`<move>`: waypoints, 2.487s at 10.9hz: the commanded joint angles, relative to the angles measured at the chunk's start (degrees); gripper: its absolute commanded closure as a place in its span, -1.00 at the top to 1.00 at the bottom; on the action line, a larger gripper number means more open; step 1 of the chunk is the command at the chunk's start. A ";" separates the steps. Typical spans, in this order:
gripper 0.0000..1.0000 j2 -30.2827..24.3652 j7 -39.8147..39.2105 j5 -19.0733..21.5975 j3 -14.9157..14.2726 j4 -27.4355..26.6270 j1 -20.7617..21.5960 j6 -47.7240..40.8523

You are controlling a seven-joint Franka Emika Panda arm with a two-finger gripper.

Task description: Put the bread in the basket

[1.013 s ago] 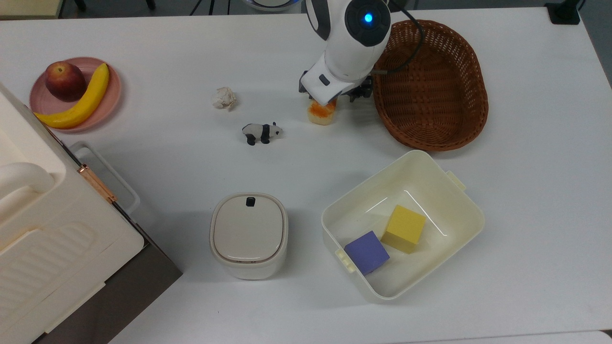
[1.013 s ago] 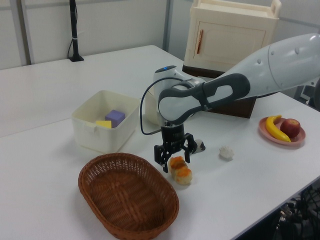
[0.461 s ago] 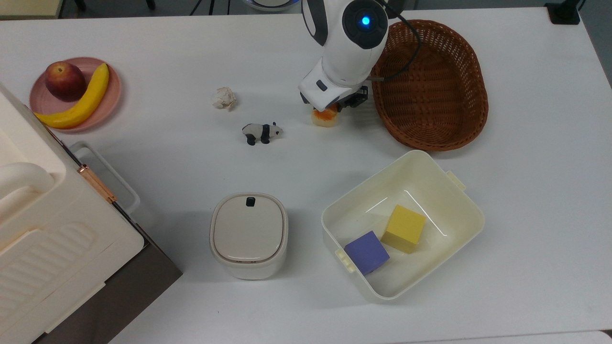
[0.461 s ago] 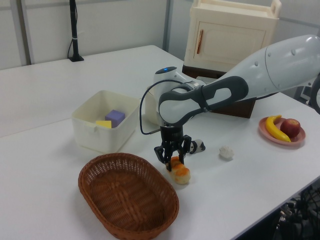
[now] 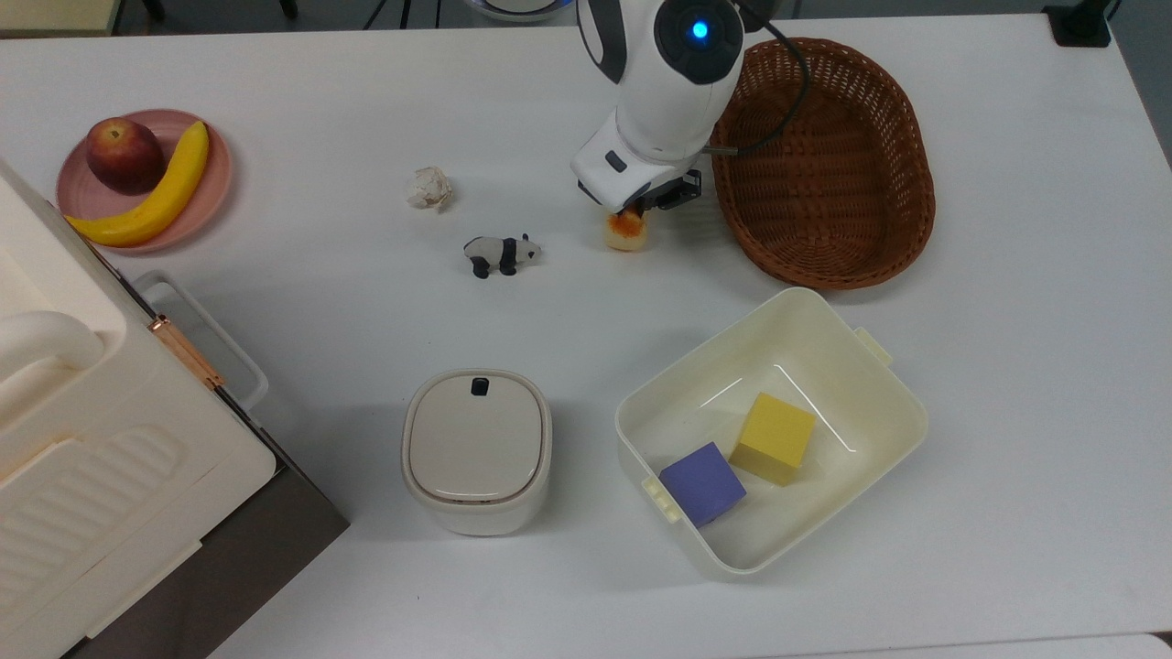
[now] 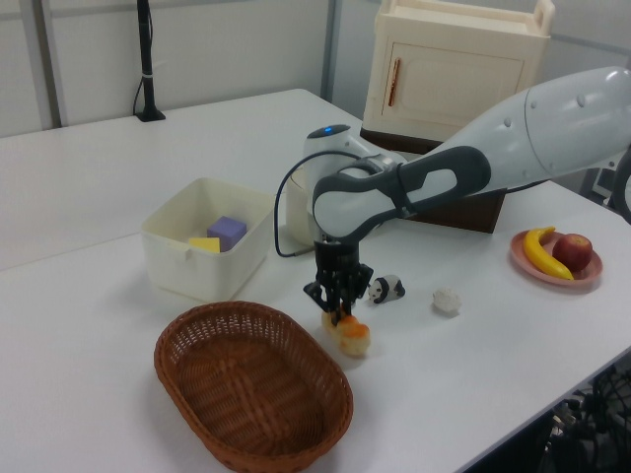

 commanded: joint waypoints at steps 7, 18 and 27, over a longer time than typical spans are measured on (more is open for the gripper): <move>-1.00 -11.28 0.62 0.49 0.91 3.49 2.72 -0.61; 1.00 -7.24 2.47 -0.74 9.36 5.51 11.70 -0.53; 1.00 -16.11 -6.52 -2.94 -0.36 11.28 4.16 -16.22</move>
